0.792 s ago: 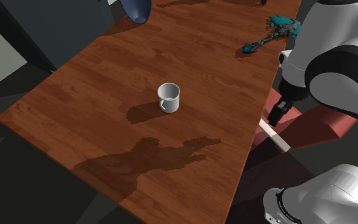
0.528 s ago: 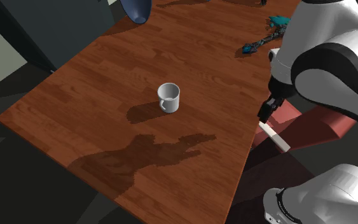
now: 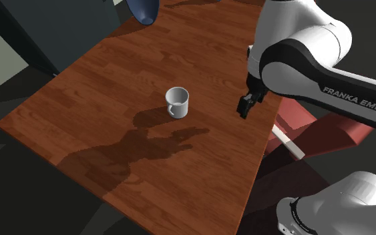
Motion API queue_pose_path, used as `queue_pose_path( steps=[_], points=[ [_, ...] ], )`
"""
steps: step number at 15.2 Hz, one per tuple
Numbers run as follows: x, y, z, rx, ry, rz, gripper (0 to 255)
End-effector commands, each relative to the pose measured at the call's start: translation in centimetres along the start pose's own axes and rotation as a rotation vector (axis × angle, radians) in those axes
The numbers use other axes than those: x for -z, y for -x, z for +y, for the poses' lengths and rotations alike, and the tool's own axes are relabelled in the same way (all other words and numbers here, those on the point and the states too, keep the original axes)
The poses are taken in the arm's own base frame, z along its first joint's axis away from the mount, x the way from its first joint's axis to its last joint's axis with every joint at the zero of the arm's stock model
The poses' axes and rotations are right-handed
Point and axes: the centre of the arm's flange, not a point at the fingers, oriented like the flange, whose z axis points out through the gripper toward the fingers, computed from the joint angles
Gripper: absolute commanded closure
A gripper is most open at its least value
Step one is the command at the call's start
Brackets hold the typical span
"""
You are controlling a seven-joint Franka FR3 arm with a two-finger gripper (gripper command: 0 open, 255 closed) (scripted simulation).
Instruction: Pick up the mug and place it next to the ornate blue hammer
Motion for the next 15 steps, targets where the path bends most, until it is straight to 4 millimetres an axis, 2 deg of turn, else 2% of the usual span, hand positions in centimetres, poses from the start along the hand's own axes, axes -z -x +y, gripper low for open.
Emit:
queue_pose_path(
  steps=[1, 15],
  points=[
    [0.2, -2.2, -1.0, 0.007, -0.006, 0.014, 0],
    [1.1, -18.1, -6.7, 0.055, -0.044, 0.106, 0]
  ],
)
